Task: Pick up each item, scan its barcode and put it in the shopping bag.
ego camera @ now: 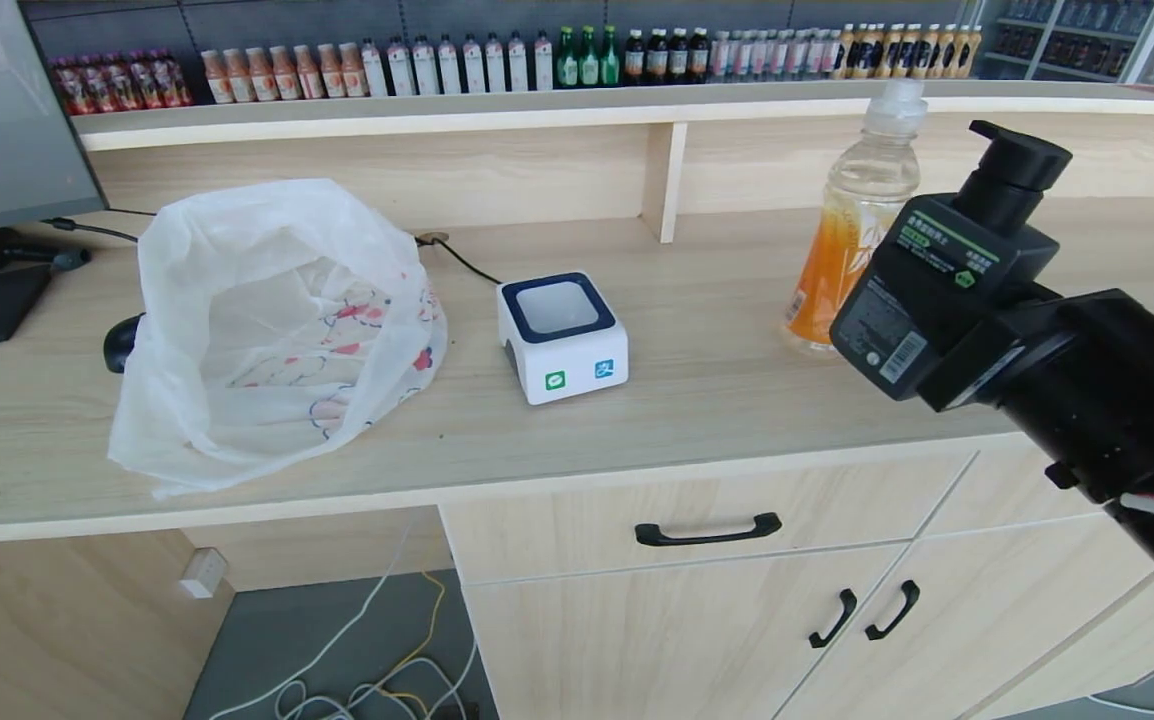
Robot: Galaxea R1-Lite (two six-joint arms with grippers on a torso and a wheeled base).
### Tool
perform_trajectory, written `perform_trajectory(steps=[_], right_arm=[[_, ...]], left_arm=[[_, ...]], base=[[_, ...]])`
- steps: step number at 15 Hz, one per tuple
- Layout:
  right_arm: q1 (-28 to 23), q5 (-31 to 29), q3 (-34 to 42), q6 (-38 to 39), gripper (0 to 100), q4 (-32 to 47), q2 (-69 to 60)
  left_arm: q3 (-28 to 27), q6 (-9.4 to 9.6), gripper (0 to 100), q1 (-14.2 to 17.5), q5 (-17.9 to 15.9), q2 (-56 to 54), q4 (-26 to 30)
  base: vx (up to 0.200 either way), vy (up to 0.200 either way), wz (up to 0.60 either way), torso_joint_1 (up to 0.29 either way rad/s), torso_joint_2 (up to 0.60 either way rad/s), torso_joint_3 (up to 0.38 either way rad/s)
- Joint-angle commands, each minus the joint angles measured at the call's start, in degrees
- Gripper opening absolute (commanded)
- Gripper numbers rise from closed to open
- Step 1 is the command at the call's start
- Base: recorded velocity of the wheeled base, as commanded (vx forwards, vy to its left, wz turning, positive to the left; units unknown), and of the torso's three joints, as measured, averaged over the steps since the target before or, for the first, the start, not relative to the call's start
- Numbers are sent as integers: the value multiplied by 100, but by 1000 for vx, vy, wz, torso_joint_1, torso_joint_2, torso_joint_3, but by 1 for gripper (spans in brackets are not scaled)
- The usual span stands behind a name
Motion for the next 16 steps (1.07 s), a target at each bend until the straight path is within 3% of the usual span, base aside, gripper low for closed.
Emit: perform_trajectory(steps=[1,3,16], right_arm=[[-59,11,-18,3,0,3,4],[-120,29,0,12,0,-5,83],[108,73,-589,196,0,-85,417]], left_arm=[[0,-1,100,0,1,-2,1],[0,-1,100,0,1,-2,1],[0,7,100,0,1,-2,1]], base=[[0,0,0,0,0,0],[0,0,0,0,0,0],[0,200,0,2,3,3]])
